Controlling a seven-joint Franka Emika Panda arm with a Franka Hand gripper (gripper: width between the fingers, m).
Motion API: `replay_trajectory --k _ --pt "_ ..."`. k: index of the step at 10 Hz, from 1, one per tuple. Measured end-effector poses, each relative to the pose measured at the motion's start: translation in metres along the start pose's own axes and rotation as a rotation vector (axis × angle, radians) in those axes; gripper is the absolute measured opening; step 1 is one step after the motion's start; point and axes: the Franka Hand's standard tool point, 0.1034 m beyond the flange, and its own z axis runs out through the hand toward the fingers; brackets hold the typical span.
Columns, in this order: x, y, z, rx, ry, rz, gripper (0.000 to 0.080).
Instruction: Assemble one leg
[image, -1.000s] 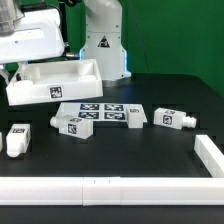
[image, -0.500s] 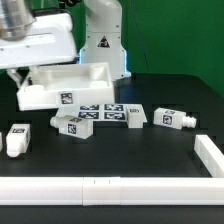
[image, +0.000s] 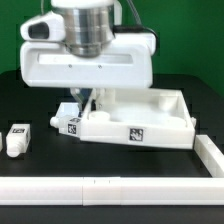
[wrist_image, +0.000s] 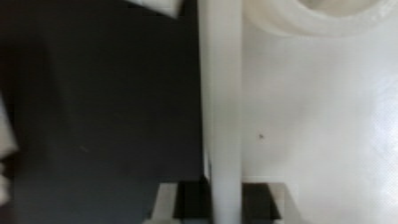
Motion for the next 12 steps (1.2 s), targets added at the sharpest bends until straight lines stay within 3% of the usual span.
replay_trajectory --k 5,9,10,12 --pt "-0.001 0.001 0.002 0.0 -0.014 0.005 0.0055" --pt "0.017 -0.029 0.042 -0.027 0.019 -0.029 0.0055" --pt "0.022 -0.032 0.046 -0.044 0.021 -0.066 0.0055" --pt "0.046 -0.038 0.041 -0.056 0.033 -0.108 0.0055"
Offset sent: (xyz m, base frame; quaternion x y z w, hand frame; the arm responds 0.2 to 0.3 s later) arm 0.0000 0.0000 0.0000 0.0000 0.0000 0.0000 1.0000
